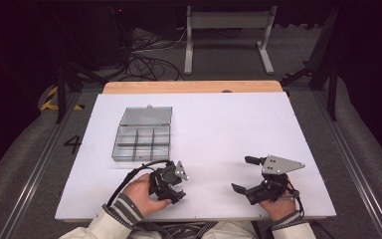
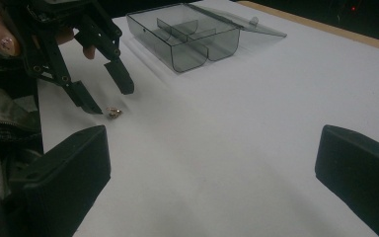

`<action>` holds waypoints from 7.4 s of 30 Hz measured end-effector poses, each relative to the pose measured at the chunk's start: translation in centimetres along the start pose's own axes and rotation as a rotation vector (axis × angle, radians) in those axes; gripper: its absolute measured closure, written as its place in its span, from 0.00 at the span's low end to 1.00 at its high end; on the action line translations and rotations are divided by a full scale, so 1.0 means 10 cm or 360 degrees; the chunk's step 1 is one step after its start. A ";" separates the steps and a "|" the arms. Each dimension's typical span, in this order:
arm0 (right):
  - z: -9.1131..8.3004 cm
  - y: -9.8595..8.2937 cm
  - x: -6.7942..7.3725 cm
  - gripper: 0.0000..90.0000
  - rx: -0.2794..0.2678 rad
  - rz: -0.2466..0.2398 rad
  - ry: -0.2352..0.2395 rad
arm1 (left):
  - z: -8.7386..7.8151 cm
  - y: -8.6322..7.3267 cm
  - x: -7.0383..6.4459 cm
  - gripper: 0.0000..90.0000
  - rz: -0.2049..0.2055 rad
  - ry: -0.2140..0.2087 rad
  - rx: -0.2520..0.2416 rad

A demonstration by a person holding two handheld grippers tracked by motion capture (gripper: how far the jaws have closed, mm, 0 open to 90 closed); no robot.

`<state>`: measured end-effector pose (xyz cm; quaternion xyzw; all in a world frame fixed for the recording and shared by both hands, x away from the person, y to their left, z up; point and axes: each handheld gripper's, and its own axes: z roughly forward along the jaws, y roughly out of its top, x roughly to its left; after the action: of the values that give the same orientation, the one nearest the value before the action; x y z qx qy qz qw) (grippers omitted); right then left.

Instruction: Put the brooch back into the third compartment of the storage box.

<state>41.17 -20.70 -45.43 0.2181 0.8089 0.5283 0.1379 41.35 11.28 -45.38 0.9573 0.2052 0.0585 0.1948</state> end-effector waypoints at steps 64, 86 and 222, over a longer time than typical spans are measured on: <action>0.03 -0.01 0.01 0.02 0.0027 -0.0009 0.0016 | -0.02 0.03 0.01 0.85 0.0069 -0.0071 -0.0063; 0.05 -0.02 0.02 0.02 0.0026 -0.0003 0.0031 | -0.35 0.02 0.05 0.85 0.0041 -0.0023 -0.0199; 0.05 -0.03 0.02 0.02 0.0004 0.0032 0.0098 | -0.29 -0.04 1.61 0.84 -0.0744 0.0255 -0.0337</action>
<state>41.16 -20.29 -45.91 0.2100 0.8112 0.5351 0.1074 55.32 19.36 -42.41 0.8506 0.4281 0.1087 0.2851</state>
